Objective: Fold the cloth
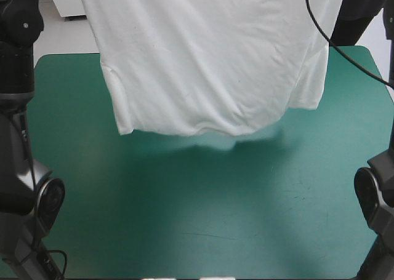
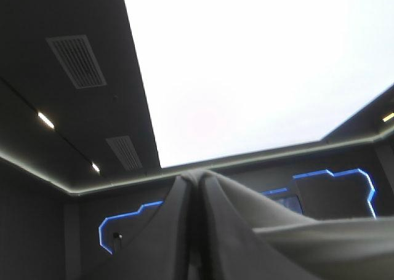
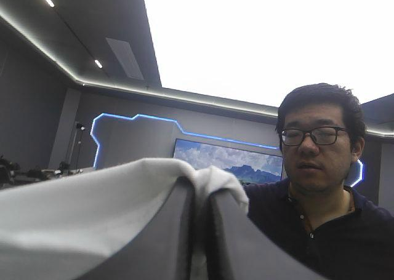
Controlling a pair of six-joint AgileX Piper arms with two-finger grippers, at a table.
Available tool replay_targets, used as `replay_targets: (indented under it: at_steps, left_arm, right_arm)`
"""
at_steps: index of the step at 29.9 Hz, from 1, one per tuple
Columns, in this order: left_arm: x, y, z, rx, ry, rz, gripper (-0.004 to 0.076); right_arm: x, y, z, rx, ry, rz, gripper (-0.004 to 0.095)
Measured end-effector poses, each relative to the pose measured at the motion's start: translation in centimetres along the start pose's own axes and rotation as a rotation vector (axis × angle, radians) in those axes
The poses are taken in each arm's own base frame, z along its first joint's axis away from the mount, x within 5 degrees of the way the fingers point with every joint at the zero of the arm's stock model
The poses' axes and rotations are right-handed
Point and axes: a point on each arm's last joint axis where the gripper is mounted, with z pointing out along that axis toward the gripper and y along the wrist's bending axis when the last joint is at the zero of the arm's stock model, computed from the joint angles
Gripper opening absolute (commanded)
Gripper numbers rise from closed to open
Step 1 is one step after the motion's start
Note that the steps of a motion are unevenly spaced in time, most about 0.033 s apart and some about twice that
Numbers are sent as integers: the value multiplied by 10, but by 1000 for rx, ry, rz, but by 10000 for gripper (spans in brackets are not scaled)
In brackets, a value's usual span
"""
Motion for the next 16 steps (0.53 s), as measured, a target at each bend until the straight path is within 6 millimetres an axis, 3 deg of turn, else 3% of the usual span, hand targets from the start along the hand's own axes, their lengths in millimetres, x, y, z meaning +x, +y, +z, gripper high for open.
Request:
replay_targets:
  at_steps: [4,8,16]
  left_arm:
    - [34,17,9,-71,-71,-49,-22]
    - [85,21,14,-79,5,-143,-22]
    - [208,-2,7,-2,413,-286,-22]
  right_arm:
    - [34,-13,15,27,-24,26,-17]
    - [72,-12,26,23,36,54,-17]
    - [193,11,36,-76,416,57,-17]
